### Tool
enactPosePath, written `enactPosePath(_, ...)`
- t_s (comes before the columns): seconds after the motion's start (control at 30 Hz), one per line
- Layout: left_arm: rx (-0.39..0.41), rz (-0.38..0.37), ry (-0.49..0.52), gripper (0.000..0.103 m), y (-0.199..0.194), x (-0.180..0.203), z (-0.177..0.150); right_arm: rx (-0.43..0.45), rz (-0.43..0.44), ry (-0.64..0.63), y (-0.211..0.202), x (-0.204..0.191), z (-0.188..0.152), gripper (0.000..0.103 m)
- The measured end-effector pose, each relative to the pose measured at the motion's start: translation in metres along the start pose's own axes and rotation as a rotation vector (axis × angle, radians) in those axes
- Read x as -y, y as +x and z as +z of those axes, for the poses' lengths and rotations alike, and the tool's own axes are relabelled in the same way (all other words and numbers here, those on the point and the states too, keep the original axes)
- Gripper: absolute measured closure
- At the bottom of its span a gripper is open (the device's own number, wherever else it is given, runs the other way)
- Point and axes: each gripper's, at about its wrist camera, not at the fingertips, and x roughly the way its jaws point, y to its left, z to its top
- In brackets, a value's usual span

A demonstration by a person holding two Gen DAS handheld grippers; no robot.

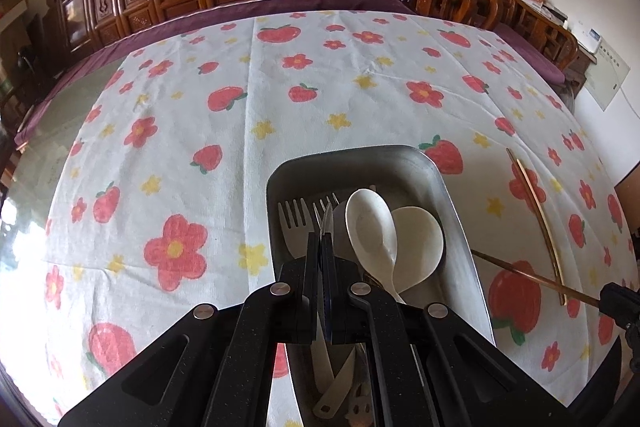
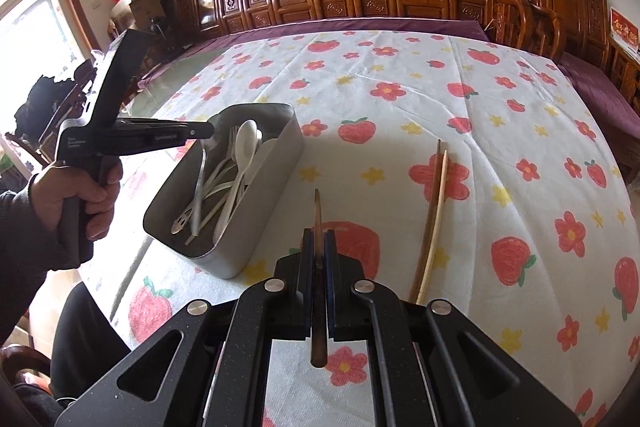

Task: Organize utensils
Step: 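Lower the steel spoon into the tray with the left gripper while the right carries the chopstick, then lower the wooden chopstick into the tray and open the right gripper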

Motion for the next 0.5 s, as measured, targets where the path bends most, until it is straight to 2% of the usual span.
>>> enactPosePath(0.07, -0.006, -0.007, -0.003, 0.102, 0.001, 0.0, -0.001, 0.006, -0.044, -0.04, 0.002, -0.006, 0.001, 0.097)
enactPosePath(0.13, -0.003, -0.014, 0.001, 0.1, -0.001, 0.0, -0.002, 0.011, -0.043, -0.042, 0.002, -0.008, 0.002, 0.097)
enactPosePath(0.23, 0.008, -0.018, -0.005, 0.084, -0.006, -0.002, -0.004, 0.027, -0.052, -0.04, -0.003, -0.008, 0.005, 0.097)
enactPosePath(0.27, 0.013, -0.019, -0.009, 0.083, -0.009, -0.003, -0.005, 0.032, -0.053, -0.038, -0.004, -0.007, 0.007, 0.097)
enactPosePath(0.5, 0.048, -0.031, -0.056, 0.081, -0.036, -0.016, -0.016, 0.096, -0.051, -0.034, -0.019, -0.015, 0.025, 0.097)
